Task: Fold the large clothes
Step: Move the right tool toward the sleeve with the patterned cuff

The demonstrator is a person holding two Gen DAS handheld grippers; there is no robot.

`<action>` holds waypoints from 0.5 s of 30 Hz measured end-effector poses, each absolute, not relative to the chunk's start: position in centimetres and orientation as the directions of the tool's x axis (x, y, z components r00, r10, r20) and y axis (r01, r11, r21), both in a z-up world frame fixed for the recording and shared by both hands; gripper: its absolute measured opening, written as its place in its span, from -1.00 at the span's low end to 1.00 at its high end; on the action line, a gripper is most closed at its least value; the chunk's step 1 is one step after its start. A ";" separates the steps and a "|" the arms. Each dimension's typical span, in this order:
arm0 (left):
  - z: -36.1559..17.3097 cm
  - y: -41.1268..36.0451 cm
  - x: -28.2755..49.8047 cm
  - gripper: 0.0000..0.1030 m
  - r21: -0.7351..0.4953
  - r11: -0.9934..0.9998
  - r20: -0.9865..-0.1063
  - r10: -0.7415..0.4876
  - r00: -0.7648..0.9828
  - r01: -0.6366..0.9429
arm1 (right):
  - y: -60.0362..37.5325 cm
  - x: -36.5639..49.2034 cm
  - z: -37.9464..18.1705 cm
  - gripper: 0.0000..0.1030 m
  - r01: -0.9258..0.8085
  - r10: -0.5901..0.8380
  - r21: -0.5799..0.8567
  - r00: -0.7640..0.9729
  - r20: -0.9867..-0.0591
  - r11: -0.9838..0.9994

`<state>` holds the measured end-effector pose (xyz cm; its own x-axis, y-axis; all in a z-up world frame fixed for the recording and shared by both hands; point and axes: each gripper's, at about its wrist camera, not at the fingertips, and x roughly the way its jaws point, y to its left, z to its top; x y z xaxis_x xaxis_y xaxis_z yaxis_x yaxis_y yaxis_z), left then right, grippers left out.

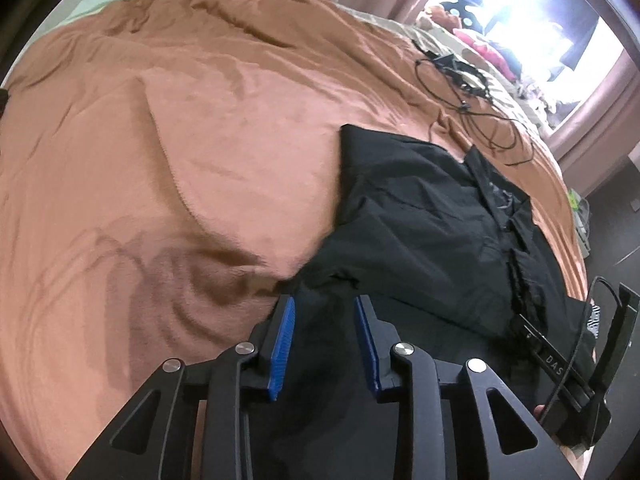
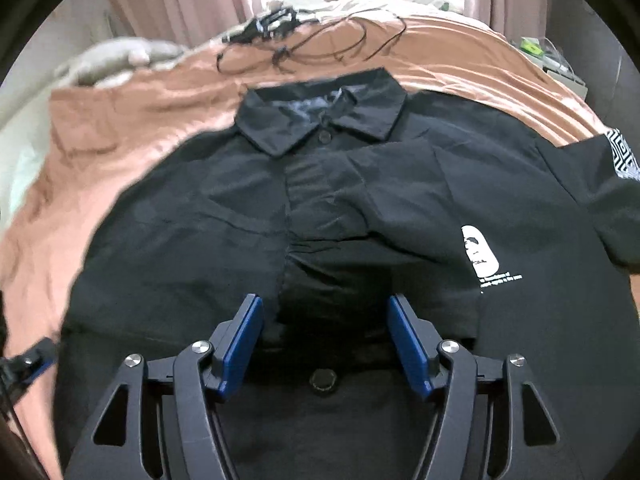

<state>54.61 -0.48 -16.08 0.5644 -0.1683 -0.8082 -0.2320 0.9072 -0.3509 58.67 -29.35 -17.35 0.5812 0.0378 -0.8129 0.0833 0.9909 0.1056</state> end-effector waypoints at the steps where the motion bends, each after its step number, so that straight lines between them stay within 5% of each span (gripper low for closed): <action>1: -16.2 -0.5 54.7 -0.37 -0.351 0.907 -0.809 -0.169 0.563 -0.233 | -29.5 58.7 -17.3 0.03 0.085 0.033 0.101 0.582 -0.813 0.991; 4: -16.5 -0.4 54.9 -0.37 -0.363 0.901 -0.812 -0.181 0.555 -0.238 | -31.5 58.6 -16.9 -0.43 0.115 0.065 0.160 0.577 -0.814 0.980; 15: -16.8 -0.4 54.8 -0.37 -0.337 0.910 -0.820 -0.158 0.551 -0.241 | -44.3 52.5 -12.8 -0.42 0.373 0.048 0.395 0.674 -0.737 0.840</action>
<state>54.77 -0.40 -16.83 0.5509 -0.1577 -0.8195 -0.2410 0.9101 -0.3372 52.51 -44.25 -12.83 0.6743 0.0475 -0.7369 0.3726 0.8397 0.3951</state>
